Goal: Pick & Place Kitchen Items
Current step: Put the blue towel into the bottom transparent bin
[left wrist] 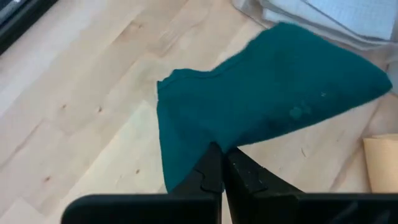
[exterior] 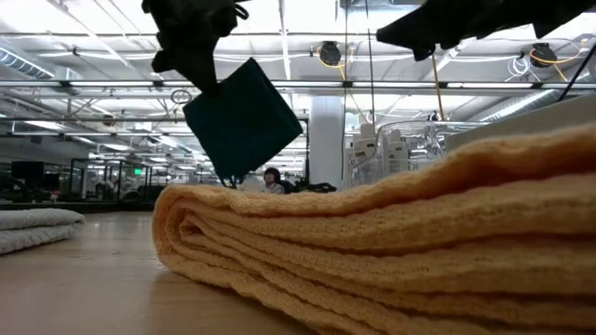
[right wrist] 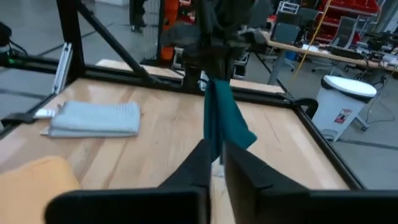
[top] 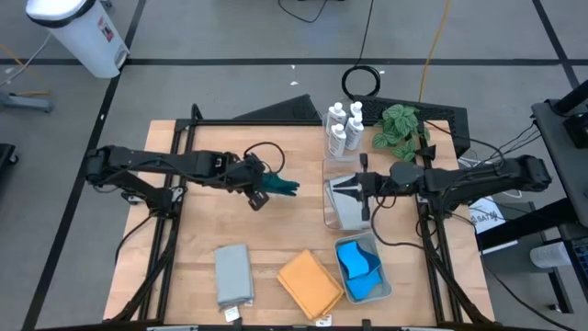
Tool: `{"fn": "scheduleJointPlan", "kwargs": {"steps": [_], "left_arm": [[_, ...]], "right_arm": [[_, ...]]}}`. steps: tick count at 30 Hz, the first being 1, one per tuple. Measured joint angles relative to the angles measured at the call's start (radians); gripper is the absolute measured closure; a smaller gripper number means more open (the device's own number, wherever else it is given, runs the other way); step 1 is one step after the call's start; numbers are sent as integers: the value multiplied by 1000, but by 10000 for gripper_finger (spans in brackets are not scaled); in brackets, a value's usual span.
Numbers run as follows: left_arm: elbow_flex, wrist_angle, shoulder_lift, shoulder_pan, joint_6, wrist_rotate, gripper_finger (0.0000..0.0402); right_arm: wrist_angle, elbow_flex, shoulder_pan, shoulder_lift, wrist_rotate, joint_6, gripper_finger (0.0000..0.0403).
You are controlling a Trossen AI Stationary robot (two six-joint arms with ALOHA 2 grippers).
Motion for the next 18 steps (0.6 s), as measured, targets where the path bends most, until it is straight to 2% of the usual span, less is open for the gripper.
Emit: {"fn": "scheduleJointPlan", "kwargs": {"steps": [2, 6, 12, 14, 18], "left_arm": [[11, -20, 0, 0, -7, 7, 400], [17, -20, 0, 0, -11, 22, 401], [17, -21, 0, 1, -1, 16, 401], [17, -21, 0, 1, 3, 13, 401], [17, -20, 0, 1, 3, 7, 401]], "right_arm": [[5, 9, 0, 25, 0, 0, 356], [-18, 110, 0, 116, 44, 1, 280], [-233, 393, 0, 321, 116, 1, 166], [-300, 491, 0, 405, 114, -1, 141], [-320, 631, 0, 571, 95, -10, 113]]}}
